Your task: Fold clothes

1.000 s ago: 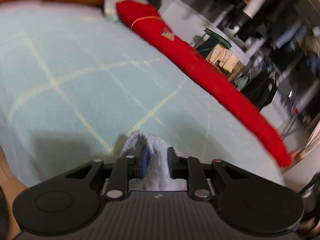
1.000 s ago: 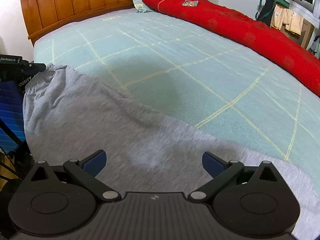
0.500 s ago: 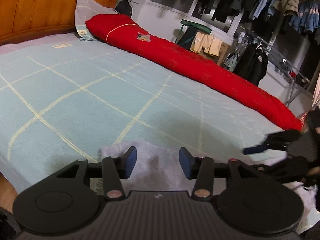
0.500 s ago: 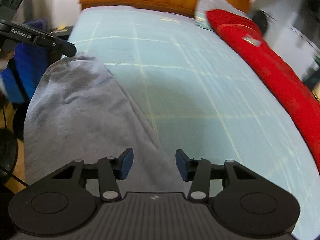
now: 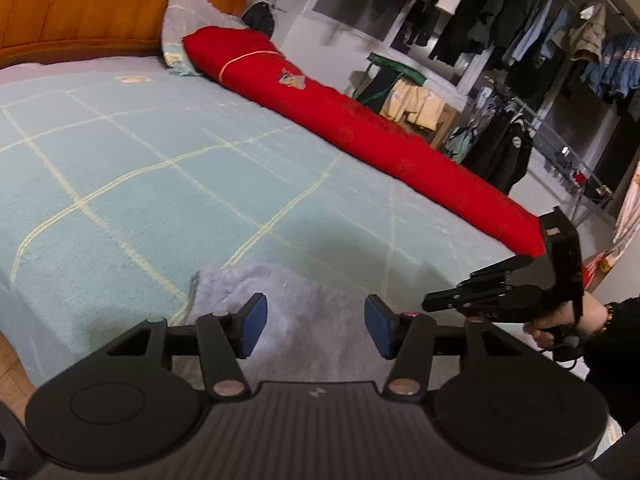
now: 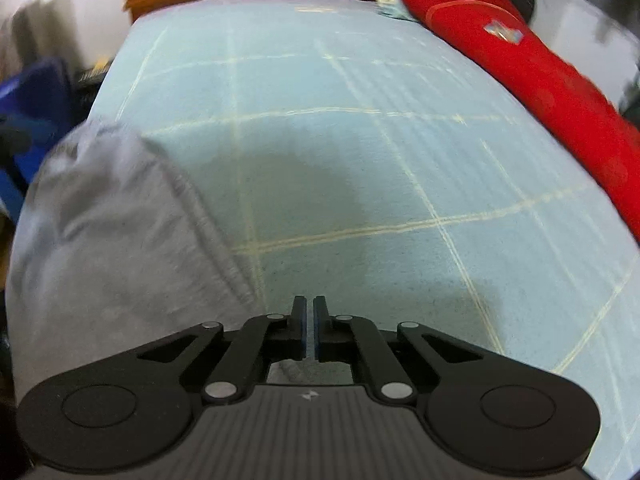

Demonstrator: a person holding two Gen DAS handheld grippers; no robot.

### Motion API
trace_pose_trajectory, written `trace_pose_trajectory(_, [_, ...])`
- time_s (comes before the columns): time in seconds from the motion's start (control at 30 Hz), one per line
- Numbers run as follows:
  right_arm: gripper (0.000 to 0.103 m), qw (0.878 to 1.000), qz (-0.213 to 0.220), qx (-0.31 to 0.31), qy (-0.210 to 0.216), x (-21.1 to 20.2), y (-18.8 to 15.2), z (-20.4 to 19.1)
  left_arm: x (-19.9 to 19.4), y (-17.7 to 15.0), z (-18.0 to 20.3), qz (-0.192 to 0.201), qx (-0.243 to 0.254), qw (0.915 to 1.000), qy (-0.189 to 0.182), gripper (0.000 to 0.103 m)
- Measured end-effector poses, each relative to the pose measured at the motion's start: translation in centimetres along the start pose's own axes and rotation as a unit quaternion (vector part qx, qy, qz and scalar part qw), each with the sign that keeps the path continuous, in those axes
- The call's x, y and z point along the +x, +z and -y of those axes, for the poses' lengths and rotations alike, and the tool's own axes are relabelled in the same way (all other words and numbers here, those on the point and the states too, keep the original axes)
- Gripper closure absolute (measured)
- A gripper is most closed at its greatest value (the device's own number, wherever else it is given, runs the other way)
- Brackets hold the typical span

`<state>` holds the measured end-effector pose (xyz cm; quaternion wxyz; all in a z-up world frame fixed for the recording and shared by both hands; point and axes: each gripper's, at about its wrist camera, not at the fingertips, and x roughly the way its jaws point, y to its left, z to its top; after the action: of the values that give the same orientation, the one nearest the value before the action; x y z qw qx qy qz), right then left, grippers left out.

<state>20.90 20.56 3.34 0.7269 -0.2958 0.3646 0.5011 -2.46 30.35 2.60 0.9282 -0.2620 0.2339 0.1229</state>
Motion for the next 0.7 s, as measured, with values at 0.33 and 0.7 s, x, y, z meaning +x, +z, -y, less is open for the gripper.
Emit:
trace_pose_trajectory(0.33, [0.023, 0.998, 0.020, 0.049, -0.045, -9.1, -6.3, -1.2, 4.3, 0.7, 4.2, -0.075, 0.049, 0.9874, -0.130, 0.040])
trace_pose_trajectory(0.7, [0.001, 0.974, -0.040, 0.205, -0.087, -6.7, -13.8, -0.8, 15.9, -1.1, 6.6, -0.161, 0.100, 0.9709, -0.147, 0.043])
